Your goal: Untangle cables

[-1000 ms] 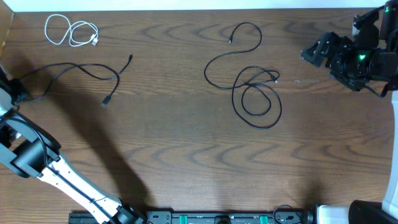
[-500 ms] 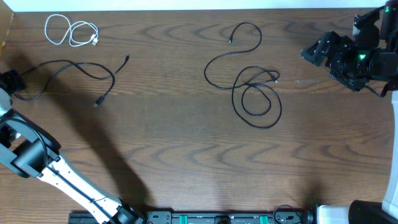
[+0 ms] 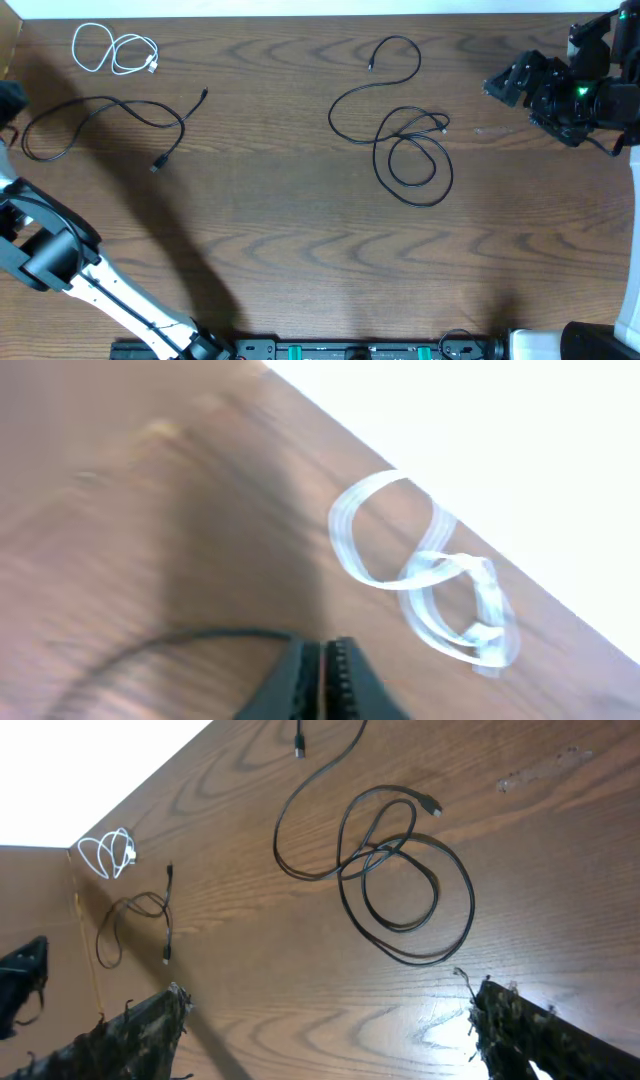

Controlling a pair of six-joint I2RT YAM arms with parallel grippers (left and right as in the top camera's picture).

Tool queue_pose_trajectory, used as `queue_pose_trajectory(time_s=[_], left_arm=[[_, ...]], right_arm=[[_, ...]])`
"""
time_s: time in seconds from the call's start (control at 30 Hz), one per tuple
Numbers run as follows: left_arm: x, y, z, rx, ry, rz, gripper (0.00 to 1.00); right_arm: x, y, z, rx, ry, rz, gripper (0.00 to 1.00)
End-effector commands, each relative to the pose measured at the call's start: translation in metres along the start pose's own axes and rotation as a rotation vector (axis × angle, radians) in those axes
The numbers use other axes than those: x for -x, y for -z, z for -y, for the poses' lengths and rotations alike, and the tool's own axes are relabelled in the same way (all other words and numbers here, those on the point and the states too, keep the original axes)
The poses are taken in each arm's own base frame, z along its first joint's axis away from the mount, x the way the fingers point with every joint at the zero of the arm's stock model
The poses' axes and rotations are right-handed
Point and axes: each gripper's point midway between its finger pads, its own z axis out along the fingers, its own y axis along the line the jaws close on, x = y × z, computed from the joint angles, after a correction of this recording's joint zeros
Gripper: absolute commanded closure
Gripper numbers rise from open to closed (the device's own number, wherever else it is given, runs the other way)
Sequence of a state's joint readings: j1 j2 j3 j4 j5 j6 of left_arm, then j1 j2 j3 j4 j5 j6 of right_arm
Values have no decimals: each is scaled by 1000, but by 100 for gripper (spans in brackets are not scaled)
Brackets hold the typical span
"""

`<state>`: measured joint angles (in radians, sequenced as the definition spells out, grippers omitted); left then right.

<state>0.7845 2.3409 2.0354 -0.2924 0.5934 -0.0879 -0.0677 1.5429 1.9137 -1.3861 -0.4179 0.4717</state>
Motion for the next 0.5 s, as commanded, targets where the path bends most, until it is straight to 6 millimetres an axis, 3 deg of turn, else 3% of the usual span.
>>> queue_pose_trajectory(time_s=[0.0,0.17,0.27,0.47], left_arm=[[-19,-11,68,-139,91,-92,92],[-70,-37,87,25,69,-214,93],[-103,-50,103,141,-32,-271,92],[-138,-66,134,188,-206,-311,92]], right_arm=[[0,1,-3,5,-1,6,15],[4,0,-2,-23,17,32,17],[6,-2,-1,-57,37,57,17],[11,-4,-3,-96,73,97,17]])
